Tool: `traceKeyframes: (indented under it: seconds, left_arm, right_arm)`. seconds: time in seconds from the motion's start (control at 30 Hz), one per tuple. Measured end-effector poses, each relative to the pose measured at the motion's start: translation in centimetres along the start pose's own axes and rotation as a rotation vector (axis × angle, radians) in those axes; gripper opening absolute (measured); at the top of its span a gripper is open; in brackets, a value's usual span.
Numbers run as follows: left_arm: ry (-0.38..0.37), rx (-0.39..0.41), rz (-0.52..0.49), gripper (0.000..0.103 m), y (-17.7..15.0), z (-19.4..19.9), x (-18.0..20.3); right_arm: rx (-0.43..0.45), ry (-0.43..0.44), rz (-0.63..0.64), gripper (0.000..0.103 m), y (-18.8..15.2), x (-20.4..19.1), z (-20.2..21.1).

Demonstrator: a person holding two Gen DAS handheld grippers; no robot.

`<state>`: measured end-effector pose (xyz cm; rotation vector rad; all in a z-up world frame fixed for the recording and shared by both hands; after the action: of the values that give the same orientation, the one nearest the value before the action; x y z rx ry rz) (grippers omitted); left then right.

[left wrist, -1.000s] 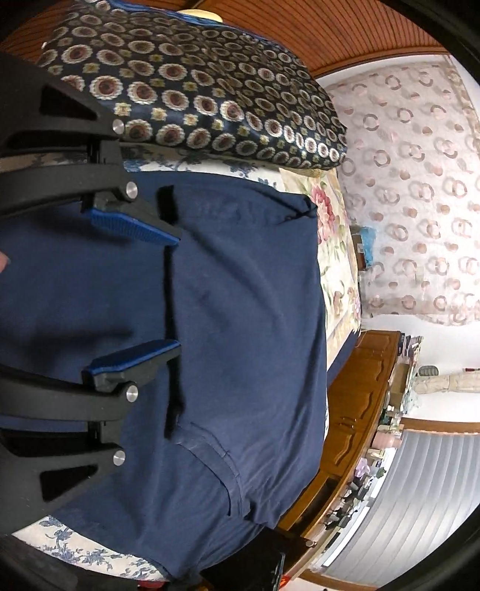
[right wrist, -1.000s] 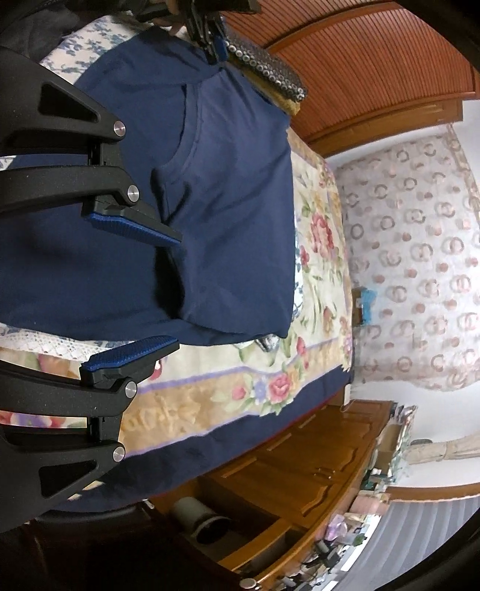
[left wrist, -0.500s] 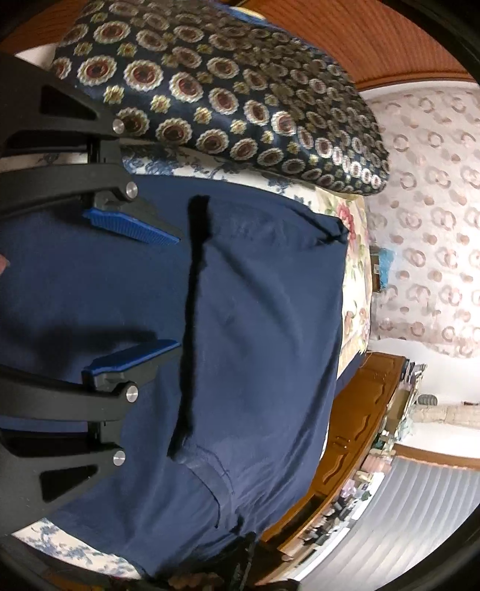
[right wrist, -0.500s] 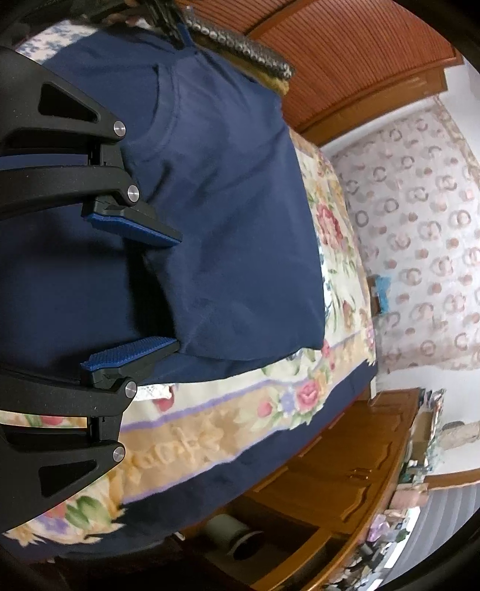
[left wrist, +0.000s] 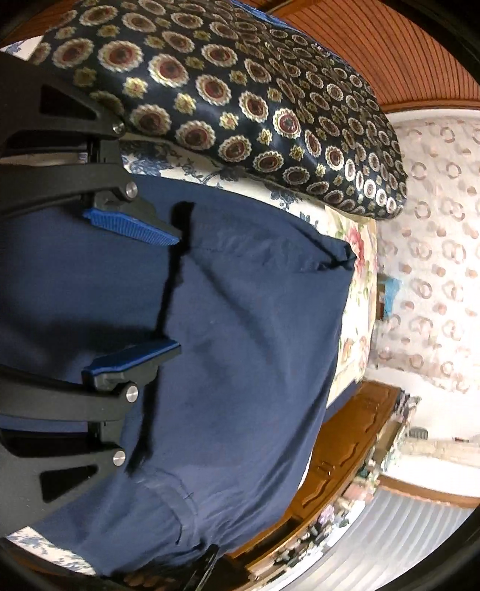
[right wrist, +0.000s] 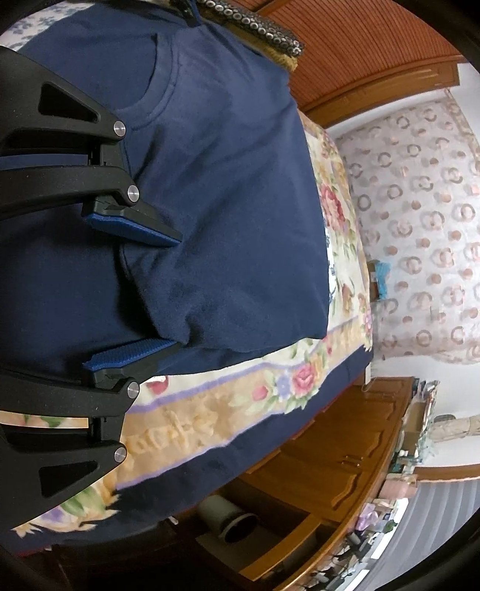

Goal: Fold small clothes

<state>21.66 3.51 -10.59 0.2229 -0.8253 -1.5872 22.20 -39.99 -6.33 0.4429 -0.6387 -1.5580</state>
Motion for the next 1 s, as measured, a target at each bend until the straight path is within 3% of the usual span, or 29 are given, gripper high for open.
traceKeyframes:
  seconds: [0.3,0.43,0.47,0.57,0.6,0.63,0.73,0.8,1.0]
  left_arm:
    - [0.068,0.021,0.008,0.052,1.5,-1.4,-0.7]
    - [0.075,0.039,0.022,0.026,2.2,-1.3,-1.2]
    - [0.073,0.040,0.023,0.024,2.3,-1.3,-1.4]
    - [0.061,0.040,0.021,0.020,2.3,-1.3,-1.6]
    - [0.057,0.040,0.015,0.014,2.3,-1.3,-1.5]
    - [0.051,0.038,0.008,0.011,2.3,-1.3,-1.4]
    - [0.048,0.064,-0.045,0.005,2.5,-0.7,-0.4]
    - [0.057,0.090,-0.097,0.004,2.7,0.1,0.7]
    - [0.021,0.181,-0.121,0.003,3.9,3.2,1.9]
  right_arm:
    - [0.000,-0.016,0.013,0.052,-0.1,-0.1,-0.2]
    - [0.000,-0.017,0.013,0.052,-0.1,-0.1,-0.2]
    - [0.001,-0.018,0.011,0.050,-0.1,-0.1,-0.2]
    - [0.000,-0.017,-0.017,0.040,0.0,0.5,-0.2]
    - [-0.002,-0.008,-0.023,0.036,0.0,0.7,-0.2]
    - [-0.004,-0.001,-0.025,0.023,0.1,0.9,-0.3]
    - [0.000,0.022,-0.016,0.005,0.1,0.8,-0.1]
    - [0.019,0.039,0.003,0.003,0.2,0.5,0.4]
    - [0.121,0.084,0.057,0.002,1.8,-1.3,3.7]
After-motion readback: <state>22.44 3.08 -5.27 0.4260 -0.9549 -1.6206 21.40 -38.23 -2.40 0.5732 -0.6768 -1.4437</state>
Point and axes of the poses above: each gripper's, at about its wrist camera, not at the fingertips, and z roughly against the way its jaws point, x to its right, y to its top, the point moved 6 cm from there along -z, roughly the way its jaws point, and after that the axes turned 14 degrees about -y, right-handed, at the moved point
